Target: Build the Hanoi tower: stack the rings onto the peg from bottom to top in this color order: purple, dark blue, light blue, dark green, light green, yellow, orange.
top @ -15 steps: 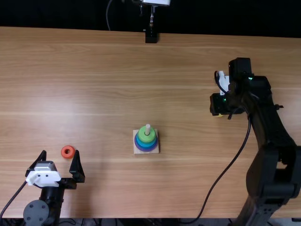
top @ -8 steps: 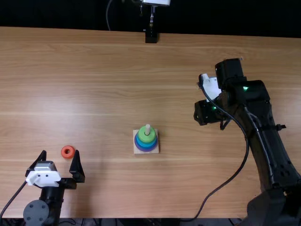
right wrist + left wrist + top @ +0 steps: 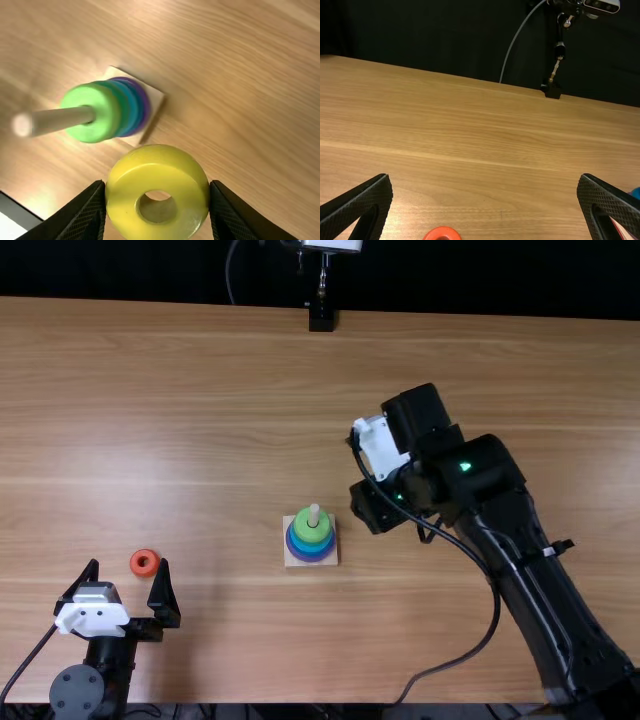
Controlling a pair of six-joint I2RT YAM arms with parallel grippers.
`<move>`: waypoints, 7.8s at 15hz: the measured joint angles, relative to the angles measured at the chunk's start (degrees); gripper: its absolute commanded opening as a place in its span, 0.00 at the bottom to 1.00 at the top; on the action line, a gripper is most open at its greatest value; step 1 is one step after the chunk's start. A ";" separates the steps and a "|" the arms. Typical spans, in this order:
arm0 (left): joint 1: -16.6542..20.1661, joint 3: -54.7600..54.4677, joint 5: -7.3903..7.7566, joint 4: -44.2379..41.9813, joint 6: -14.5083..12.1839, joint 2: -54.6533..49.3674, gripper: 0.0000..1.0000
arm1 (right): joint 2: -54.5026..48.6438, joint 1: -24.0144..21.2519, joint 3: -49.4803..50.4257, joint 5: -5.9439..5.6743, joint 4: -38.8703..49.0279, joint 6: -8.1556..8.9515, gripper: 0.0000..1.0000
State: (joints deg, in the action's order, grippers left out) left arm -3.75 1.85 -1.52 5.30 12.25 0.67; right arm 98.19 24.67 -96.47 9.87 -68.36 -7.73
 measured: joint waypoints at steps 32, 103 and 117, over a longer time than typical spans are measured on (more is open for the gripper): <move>0.00 0.00 0.00 -0.02 0.02 0.00 1.00 | 3.54 8.46 -5.95 1.70 3.10 2.73 0.00; 0.00 0.00 0.00 0.00 0.00 0.00 1.00 | -97.74 -24.83 95.03 -10.12 63.93 2.43 1.00; 1.64 11.89 0.20 11.26 -1.97 0.79 1.00 | -97.74 -24.83 95.01 -10.12 63.91 2.43 1.00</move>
State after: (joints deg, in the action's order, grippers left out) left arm -2.11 13.74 -1.32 16.56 10.28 1.45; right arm 0.45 -0.16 -1.45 -0.25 -4.45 -5.30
